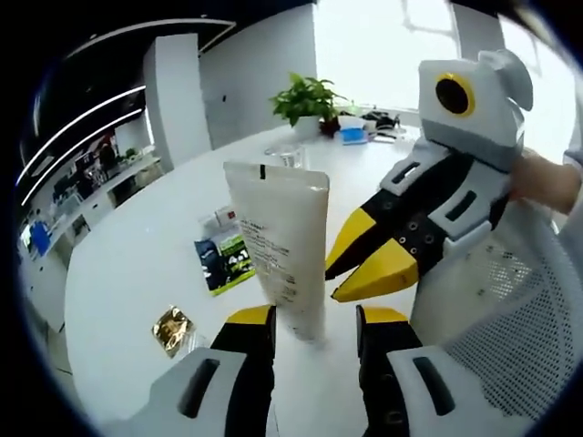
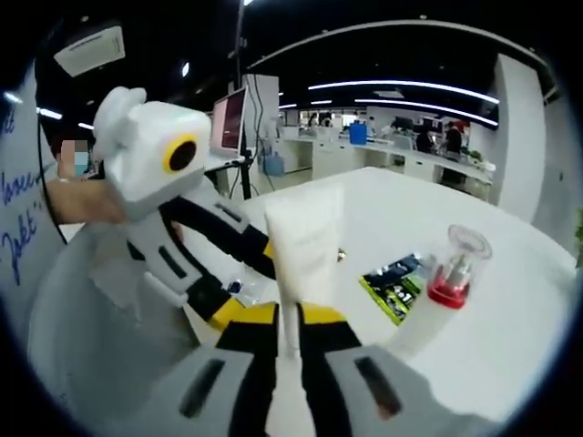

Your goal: Arrange the skincare products in the storage area until every visible bottle or jar stands upright without overlapping.

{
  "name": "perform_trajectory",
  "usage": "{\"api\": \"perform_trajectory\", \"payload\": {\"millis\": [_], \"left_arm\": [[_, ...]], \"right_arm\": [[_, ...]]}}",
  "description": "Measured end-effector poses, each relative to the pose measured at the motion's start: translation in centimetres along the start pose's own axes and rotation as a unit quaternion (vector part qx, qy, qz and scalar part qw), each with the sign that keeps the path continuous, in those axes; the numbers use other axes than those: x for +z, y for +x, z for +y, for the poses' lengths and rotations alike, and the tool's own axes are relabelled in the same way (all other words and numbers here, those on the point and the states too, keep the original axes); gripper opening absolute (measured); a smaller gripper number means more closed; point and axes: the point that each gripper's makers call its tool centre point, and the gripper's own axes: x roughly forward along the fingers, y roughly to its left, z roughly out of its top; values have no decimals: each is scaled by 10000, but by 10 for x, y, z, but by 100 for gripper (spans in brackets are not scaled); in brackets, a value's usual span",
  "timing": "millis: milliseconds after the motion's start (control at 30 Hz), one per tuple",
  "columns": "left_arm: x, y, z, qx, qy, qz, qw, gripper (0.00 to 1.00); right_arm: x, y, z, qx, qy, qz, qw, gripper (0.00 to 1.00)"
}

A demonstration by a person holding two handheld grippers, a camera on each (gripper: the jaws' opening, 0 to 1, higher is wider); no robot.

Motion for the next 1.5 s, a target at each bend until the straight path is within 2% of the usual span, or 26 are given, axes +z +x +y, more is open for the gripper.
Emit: {"api": "perform_trajectory", "payload": {"millis": [233,400,433,500,600,700,733,867,933,1000,1067,1167,1200,1300,1367,1500], "left_arm": [[1,4,6,48,104,-57,9999,28],[3,6,19,159,181,-83,9997,16],[3,6,21,157,158,-91,9997,16],[3,8,20,79,11,-131,9999,16],[4,10,18,-14,330,-184,9993,15],[4,11,18,-144,311,-190,9992,15],[5,11,17,-212,413,-228,9987,14],[7,14,17,-401,416,-456,9973,14],[7,16,20,-405,360,-539,9971,14],[8,17,19,-486,467,-656,9956,14],[8,19,21,-542,429,-649,9955,14],[11,21,20,-658,577,-725,9935,13],[13,22,18,-758,757,-795,9911,13],[14,26,20,-802,948,-843,9887,14],[17,29,22,-879,928,-857,9881,14],[21,34,22,-1061,1131,-957,9833,13]], "right_arm": [[7,6,2,83,-71,-14,9999,4],[11,8,1,81,-76,-42,9999,3],[11,7,1,73,-67,-50,9999,4],[12,8,-1,45,-66,-60,9999,4],[12,6,-2,38,-87,-49,9999,4],[10,2,-7,-17,-80,-44,10000,4],[9,0,-10,-58,-61,-37,10000,4],[2,-6,-21,-195,21,4,9998,4],[-1,-9,-25,-268,63,32,9996,5],[-4,-13,-30,-342,114,56,9993,4],[-7,-16,-36,-417,154,77,9990,4],[-12,-21,-43,-516,215,119,9984,4],[-13,-22,-45,-539,223,128,9982,4],[-16,-27,-52,-634,276,147,9975,4],[-19,-30,-57,-698,309,167,9969,4],[-21,-36,-66,-835,369,171,9957,4]]}}
